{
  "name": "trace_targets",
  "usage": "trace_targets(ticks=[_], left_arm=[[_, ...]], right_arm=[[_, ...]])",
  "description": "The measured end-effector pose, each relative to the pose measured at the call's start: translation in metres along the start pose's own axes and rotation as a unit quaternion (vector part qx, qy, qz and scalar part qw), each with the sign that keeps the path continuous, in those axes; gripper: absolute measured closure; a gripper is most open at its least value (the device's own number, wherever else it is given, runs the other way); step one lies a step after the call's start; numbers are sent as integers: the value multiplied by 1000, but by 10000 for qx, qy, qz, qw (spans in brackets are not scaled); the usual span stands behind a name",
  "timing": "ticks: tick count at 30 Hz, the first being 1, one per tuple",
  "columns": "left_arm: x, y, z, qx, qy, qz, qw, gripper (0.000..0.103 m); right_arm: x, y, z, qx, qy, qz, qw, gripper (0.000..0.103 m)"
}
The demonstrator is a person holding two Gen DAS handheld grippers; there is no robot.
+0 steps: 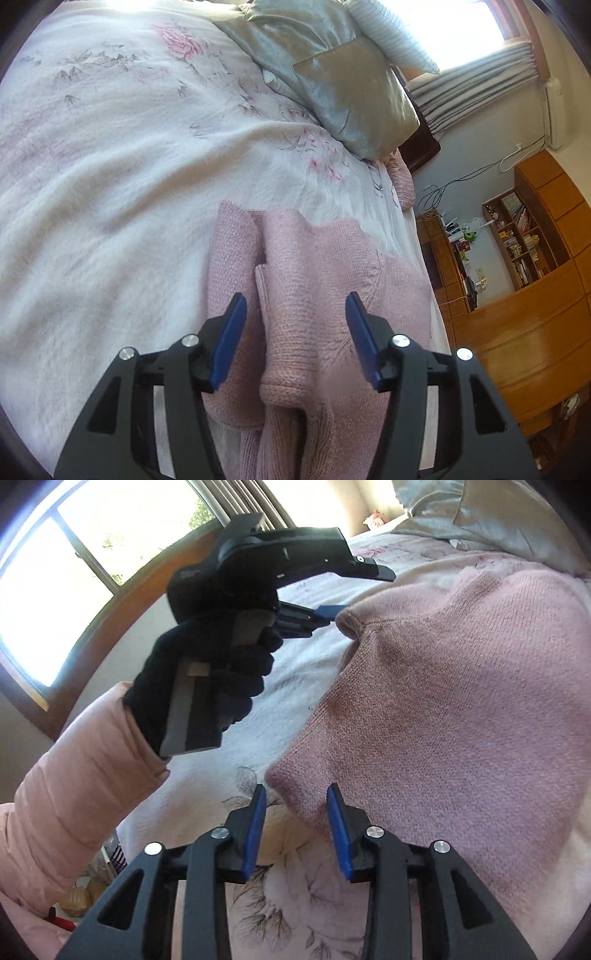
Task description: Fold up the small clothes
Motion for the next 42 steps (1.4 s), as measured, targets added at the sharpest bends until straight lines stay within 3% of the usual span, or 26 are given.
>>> trace_targets(ticks=[3, 5, 7, 8, 12, 16, 19, 23, 28, 31, 33, 36, 40, 42], left_arm=[[-5, -16, -1, -150, 71, 215, 9996, 43], [-3, -28, 2, -257, 190, 338, 9989, 45], [-1, -34, 5, -262, 304, 361, 9985, 63], [1, -34, 5, -244, 329, 330, 9986, 77], [3, -4, -7, 7, 147, -331, 9993, 84], [12, 29, -9, -62, -152, -845, 9963, 84], [13, 18, 15, -464, -124, -690, 9965, 84], [11, 0, 31, -499, 19, -426, 9978, 82], [19, 24, 25, -782, -43, -443, 9959, 67], [41, 58, 19, -845, -87, -504, 9951, 65], [64, 79, 11, -930, -269, -495, 9941, 63], [102, 92, -7, -739, -469, -385, 9954, 59], [140, 85, -20, -607, -585, -92, 9964, 55], [152, 74, -20, -781, -708, 78, 9944, 51]], right_arm=[[-3, 31, -12, 270, -27, -303, 9992, 65], [-1, 48, -28, 722, 7, -407, 9966, 65], [0, 60, -45, 881, -211, -477, 9947, 63], [1, 65, -55, 895, -384, -513, 9939, 63], [5, 67, -82, 1058, -721, -506, 9905, 65], [9, 61, -93, 908, -910, -521, 9903, 65], [9, 55, -95, 839, -977, -509, 9904, 66], [9, 47, -97, 969, -914, -419, 9902, 66], [11, 61, -92, 868, -1088, -535, 9888, 64], [22, 87, -94, 1021, -1258, -771, 9838, 52], [36, 99, -103, 1132, -1509, -838, 9785, 51], [55, 98, -116, 1004, -1913, -797, 9731, 50], [73, 83, -124, 340, -2581, -773, 9624, 50], [78, 75, -129, 202, -2759, -734, 9582, 50]])
Point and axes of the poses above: each gripper's, at about its wrist camera, not at the fingertips, and y roughly against the way its jaws point, z to its left, x to its underside, the point moved 9 cm from there along -y, roughly the way its jaws point, and after that the axes turned 5 degrees about y, right-handed, at the moved point
